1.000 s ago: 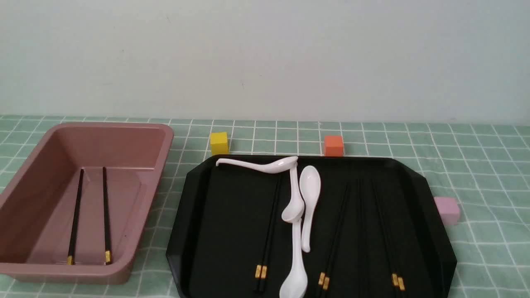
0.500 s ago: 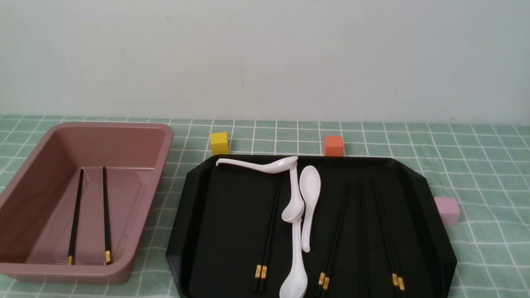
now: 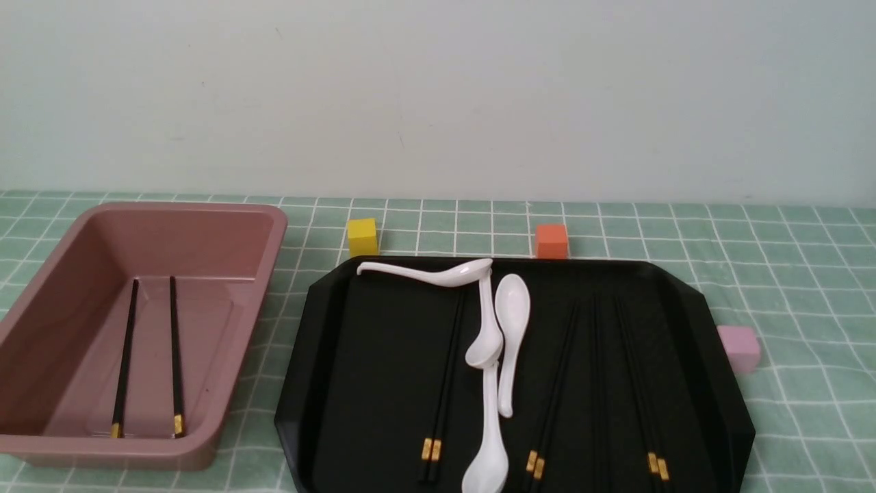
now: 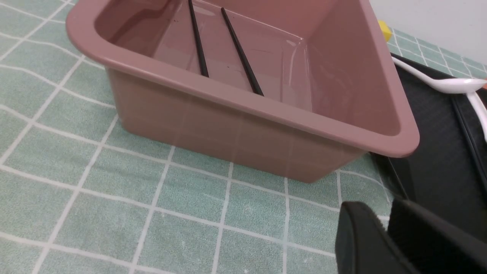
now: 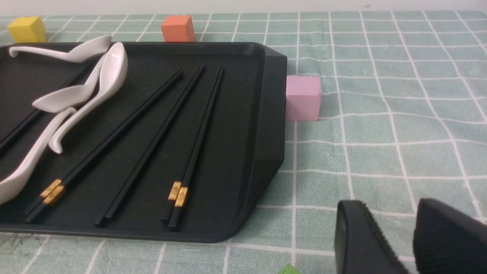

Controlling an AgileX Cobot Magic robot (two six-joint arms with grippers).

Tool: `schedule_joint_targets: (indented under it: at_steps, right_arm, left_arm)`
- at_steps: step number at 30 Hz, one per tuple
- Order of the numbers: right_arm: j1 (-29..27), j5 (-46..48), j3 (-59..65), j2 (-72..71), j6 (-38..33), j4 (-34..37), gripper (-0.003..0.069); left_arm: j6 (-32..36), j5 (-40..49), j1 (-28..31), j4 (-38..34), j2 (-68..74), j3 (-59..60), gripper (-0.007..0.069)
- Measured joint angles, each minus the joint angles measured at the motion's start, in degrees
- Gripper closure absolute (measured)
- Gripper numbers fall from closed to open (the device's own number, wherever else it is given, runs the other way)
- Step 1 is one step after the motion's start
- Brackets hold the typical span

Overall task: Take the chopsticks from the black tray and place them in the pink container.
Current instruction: 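Reach over to the black tray and grasp a pair of chopsticks with the left gripper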

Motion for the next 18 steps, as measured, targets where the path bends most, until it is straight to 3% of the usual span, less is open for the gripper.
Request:
schedule_joint_targets:
  at_steps: [18]
  right_arm:
    - [0.0,0.0,0.0,0.0,0.0,0.0,0.0419]
  left_arm:
    - [-0.4,0.0,0.0,-1.0,0.0,0.0,0.0476]
